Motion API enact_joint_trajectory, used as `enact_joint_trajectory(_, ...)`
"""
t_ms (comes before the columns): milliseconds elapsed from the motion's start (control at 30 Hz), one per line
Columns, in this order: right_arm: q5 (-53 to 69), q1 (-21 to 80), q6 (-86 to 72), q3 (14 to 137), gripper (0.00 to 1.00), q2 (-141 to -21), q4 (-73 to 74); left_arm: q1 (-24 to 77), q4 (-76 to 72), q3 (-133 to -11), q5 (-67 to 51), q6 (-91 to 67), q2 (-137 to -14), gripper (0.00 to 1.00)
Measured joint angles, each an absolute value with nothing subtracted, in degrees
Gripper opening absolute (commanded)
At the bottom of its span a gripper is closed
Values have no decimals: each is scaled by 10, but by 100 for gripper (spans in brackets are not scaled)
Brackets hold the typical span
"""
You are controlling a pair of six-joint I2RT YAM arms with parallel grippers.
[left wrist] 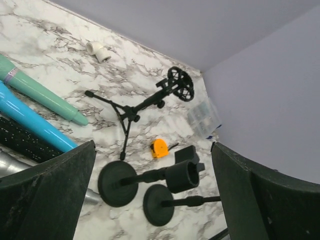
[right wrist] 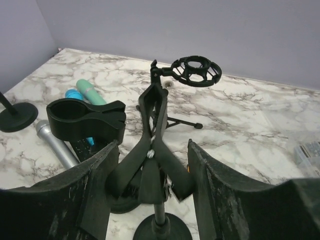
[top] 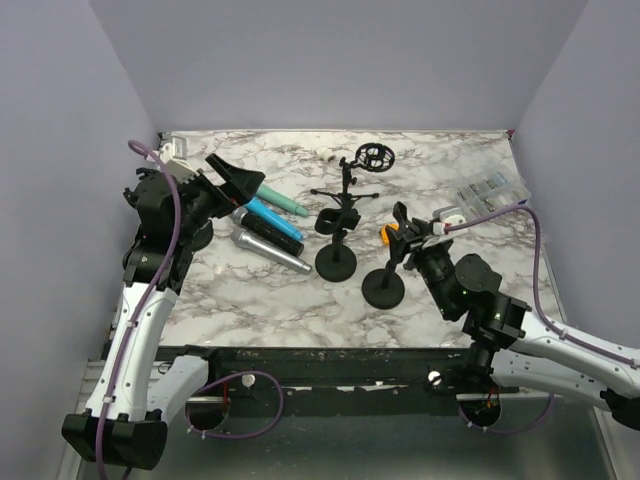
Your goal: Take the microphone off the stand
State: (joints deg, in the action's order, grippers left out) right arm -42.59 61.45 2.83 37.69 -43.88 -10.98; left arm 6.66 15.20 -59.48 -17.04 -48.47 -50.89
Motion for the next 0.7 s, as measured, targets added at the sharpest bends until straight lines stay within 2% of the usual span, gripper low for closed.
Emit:
enact_joint_trajectory(100,-428,615,-18,387,83,-415,-47,86,160,-595,-164,-423,-523,96)
enact_joint_trajectory(200,-428,615,-62,404,91,-394,29,98,152,-587,-163,-372,-524,96)
enact_joint_trajectory(300,-427,615,-110,434,94,-380,104,98,153,-586,-170,-347,-525,96)
enact_joint_trajectory(467,-425,615,-188,508,94,-379,207,97,136,-564,-178,-322,-502,95)
enact_joint_trajectory(533,-422,615,-211,537,89,-383,230,97,133,-551,-178,-319,-485,95)
enact_joint_trajectory(633,-422,615,-234,580,73,-392,254,97,130,-542,-178,-315,-465,95)
enact_joint_trajectory(700,-422,615,-241,602,57,-407,263,97,125,-542,-178,-314,-459,95)
